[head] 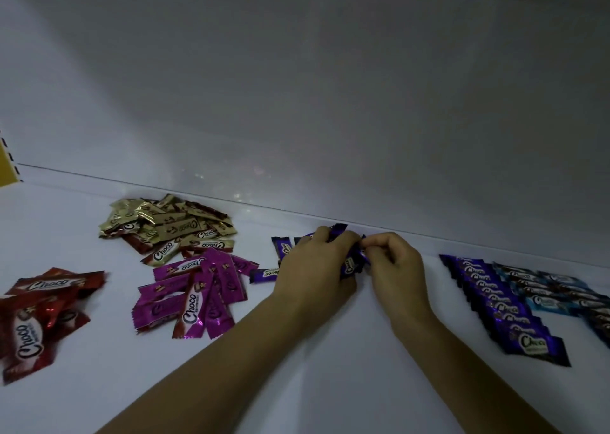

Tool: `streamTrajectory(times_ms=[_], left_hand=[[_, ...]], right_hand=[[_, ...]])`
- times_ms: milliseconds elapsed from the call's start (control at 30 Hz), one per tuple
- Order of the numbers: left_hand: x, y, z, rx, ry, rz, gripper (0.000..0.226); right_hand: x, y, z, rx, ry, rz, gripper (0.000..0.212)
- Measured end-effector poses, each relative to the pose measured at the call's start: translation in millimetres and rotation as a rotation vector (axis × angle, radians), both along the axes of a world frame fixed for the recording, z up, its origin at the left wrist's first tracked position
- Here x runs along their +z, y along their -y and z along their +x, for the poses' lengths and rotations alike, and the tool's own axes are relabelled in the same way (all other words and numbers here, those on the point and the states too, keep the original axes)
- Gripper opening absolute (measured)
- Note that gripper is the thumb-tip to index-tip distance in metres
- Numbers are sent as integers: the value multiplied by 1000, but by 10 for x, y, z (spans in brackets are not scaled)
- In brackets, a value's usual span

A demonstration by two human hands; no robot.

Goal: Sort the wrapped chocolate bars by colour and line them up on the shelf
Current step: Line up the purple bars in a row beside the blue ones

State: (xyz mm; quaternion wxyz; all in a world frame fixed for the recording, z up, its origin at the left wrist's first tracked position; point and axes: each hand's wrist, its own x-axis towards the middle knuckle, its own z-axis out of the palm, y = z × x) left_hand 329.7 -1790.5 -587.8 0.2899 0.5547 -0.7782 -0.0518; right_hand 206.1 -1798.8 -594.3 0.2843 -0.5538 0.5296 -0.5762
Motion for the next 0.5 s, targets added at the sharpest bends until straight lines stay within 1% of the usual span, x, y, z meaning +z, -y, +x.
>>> streamTrajectory(times_ms=[67,200,233,267,300,367,433,500], left_hand=[[-7,5,28,-10,-52,-30,44],[27,6,69,-79,-283,-62,37],[44,13,82,-74,-323,-71,36],[60,23,97,-66,-357,-75,35],[71,28,110,-57,-399,-73,34],[85,24,132,-44,-506,-62,33],[97,15,141,-38,-607,-54,32],[111,18,148,-56,-706,-54,30]], right_hand=[[-4,8,2,-13,37,-2,25],[2,75,-58,-118,158,8,24],[15,95,-101,-149,153,-3,25],[23,117,-151,-176,99,-19,25],[28,144,-204,-191,3,-34,24],[12,197,-284,-171,-248,-29,23],[-19,228,-302,-99,-479,-8,27],[-58,223,-255,30,-652,-33,33]])
